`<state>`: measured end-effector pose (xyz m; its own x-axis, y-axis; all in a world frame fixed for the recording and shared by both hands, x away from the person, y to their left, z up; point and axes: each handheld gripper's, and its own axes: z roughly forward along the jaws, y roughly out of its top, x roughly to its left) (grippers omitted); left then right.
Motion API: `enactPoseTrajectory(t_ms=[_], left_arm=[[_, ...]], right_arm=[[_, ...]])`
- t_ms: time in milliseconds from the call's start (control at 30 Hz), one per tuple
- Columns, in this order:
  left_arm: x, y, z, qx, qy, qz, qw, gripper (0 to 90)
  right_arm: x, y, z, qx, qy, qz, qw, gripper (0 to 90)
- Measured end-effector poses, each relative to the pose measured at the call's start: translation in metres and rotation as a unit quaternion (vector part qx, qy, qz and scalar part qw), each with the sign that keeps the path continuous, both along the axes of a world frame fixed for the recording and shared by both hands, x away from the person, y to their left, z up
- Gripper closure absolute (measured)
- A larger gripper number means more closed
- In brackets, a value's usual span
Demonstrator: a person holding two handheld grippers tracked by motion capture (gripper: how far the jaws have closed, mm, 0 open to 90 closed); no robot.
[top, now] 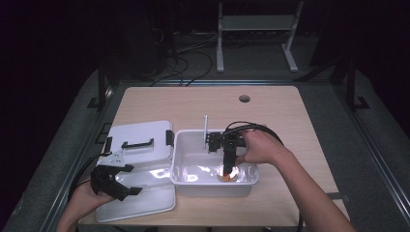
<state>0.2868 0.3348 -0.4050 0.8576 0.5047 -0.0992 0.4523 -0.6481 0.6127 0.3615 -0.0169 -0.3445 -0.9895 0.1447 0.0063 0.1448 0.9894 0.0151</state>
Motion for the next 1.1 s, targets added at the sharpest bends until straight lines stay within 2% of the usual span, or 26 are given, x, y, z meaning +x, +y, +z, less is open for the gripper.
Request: enactPoseTrajectory(t_ms=[200,533,800,1100], left_arm=[[0.000,-0.001,-0.001,0.004,0.000,-0.003,1.0000,9.0],[0.000,-0.002,-0.001,0.002,0.002,-0.002,1.0000,9.1],[0.000,-0.001,-0.001,0.003,0.003,-0.002,1.0000,9.0],[0.000,-0.003,-0.001,0.006,0.003,-0.004,1.0000,9.0]], right_arm=[[-0.003,-0.010,0.013,0.022,-0.004,-0.005,0.9997,18.3],[-0.010,-0.036,0.040,0.038,-0.026,-0.021,0.9987,18.3],[-0.014,-0.062,0.049,0.052,-0.034,-0.046,0.9970,18.3],[-0.021,-0.107,0.052,0.080,-0.046,-0.088,0.9918,18.3]])
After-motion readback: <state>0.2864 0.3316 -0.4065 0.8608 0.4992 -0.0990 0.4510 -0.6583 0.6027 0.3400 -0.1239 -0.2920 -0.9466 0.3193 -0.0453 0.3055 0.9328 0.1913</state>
